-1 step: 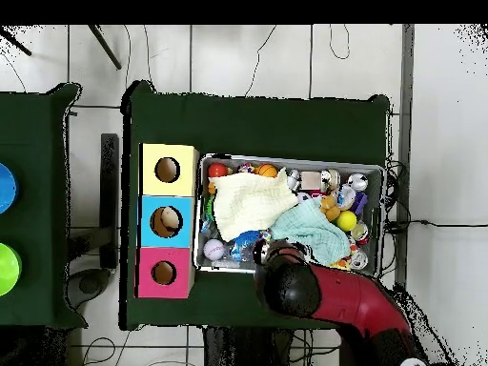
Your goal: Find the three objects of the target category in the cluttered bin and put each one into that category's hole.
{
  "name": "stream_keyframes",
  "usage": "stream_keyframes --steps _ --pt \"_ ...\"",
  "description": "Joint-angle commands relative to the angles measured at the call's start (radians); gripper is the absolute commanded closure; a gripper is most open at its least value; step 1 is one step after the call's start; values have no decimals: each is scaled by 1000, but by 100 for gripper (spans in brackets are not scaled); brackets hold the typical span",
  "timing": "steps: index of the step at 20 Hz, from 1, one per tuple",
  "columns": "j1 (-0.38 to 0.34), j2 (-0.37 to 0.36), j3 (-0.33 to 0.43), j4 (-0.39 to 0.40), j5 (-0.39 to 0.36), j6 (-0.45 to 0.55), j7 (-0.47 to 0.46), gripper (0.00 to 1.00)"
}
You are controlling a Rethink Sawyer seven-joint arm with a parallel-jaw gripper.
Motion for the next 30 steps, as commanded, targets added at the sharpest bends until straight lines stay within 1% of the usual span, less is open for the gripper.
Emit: stream_keyframes --steps 1,7,13,20,30 --pt "-89 0 118 -34 -83 116 -132 0" --pt "-153 21 157 -57 -116 130 -156 0" --pt "-202 30 194 -80 -143 161 -160 0" --pt "-246 15 220 -73 -164 179 -152 0" --pt "-311 25 258 -86 -204 196 -165 0"
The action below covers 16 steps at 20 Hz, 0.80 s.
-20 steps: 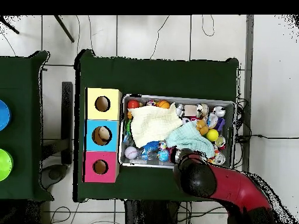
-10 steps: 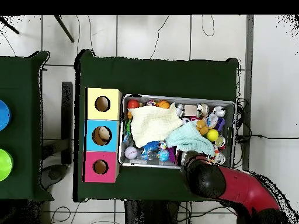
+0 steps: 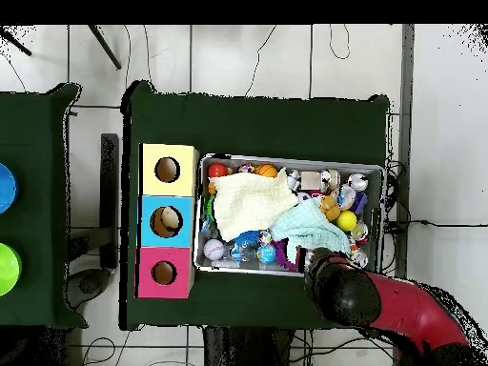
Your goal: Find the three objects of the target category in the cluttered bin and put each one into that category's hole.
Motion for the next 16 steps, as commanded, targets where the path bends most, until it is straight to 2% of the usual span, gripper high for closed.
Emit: stream_keyframes --steps 1,16 --pt "-48 29 105 -87 -68 129 -169 0" --pt "-113 82 147 -140 -151 135 -171 0"
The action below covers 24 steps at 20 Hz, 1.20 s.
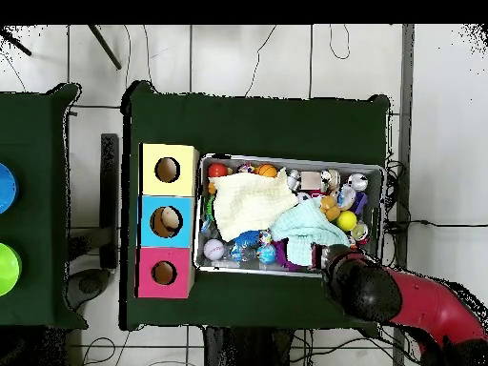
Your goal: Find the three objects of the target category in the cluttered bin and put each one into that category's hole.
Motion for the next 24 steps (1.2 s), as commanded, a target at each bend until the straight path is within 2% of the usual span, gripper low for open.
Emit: stream_keyframes --steps 1,6,12,16,24 --pt "-29 50 86 -87 -87 98 -170 0" --pt "-60 67 103 -81 -114 76 -166 0" --pt "-44 88 93 -111 -146 63 -136 0" --pt "-40 81 86 -105 -159 60 -121 0" --pt "-51 58 93 -106 -176 93 -146 0"
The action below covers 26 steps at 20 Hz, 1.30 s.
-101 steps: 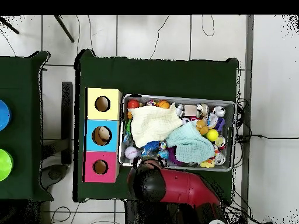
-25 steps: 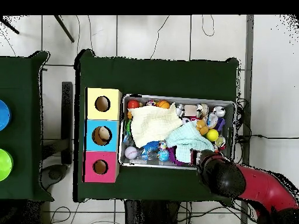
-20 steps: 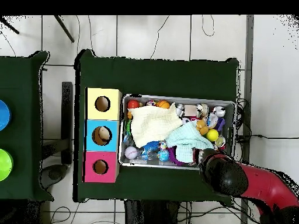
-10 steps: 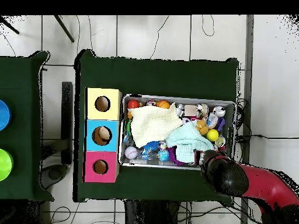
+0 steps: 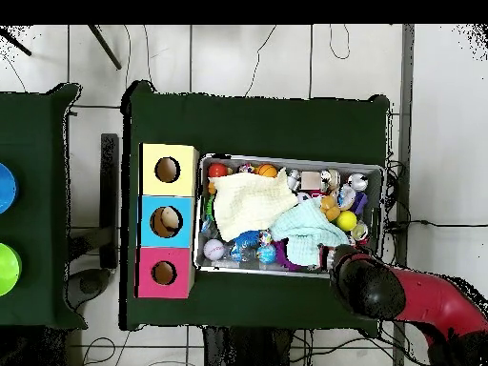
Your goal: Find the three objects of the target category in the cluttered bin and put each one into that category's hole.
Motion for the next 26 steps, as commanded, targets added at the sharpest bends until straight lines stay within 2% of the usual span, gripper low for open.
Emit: stream_keyframes --steps 1,8,15,23,26 --pt "-19 -2 71 -66 -57 98 -156 0" --pt "-24 15 63 -75 -76 85 -156 0" --pt "-21 87 43 -114 -119 32 -125 0" --pt "23 149 -5 -126 -195 -80 -8 0" --pt "35 147 -11 -128 -203 -89 12 0"
